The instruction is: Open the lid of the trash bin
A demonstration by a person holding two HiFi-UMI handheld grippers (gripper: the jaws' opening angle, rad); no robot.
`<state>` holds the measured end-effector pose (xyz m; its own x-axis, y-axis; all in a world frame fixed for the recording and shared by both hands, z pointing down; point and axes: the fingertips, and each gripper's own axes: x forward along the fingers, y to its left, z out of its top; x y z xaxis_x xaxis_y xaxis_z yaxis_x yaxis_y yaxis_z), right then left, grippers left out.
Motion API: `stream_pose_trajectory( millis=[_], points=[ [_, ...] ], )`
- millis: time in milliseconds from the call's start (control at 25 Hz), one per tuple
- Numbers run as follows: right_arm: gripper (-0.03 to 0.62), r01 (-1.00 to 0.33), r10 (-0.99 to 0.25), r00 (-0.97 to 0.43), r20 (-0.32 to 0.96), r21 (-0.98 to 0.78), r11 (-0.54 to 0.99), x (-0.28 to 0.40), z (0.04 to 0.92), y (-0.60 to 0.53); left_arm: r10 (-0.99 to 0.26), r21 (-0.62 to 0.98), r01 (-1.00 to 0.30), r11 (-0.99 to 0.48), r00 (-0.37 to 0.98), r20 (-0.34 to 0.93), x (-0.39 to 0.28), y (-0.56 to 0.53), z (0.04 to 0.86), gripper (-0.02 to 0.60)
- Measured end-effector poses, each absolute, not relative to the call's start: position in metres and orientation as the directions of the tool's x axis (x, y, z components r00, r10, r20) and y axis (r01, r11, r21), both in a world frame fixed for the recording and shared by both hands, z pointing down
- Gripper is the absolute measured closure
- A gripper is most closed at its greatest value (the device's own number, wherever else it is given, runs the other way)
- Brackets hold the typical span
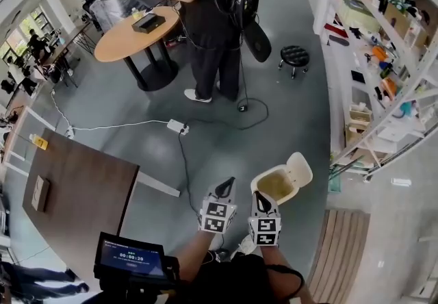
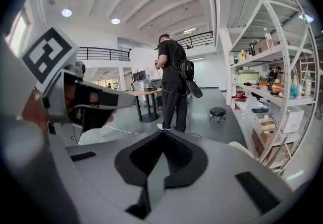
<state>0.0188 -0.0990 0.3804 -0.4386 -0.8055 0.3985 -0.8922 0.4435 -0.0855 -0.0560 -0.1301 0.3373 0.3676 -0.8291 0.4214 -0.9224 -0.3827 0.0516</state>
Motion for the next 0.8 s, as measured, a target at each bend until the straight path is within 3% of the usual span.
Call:
stream_pose_trajectory(
  millis=[800],
  points=[
    [0.589,-0.946,-0.878,-0.323,0.353,-0.137,0.293,-0.034,0.332,0.02,-0.827,0.064,-0.901,-0.428,0.42,0.375,-0.155,-0.001,0.305,0.584]
  ],
)
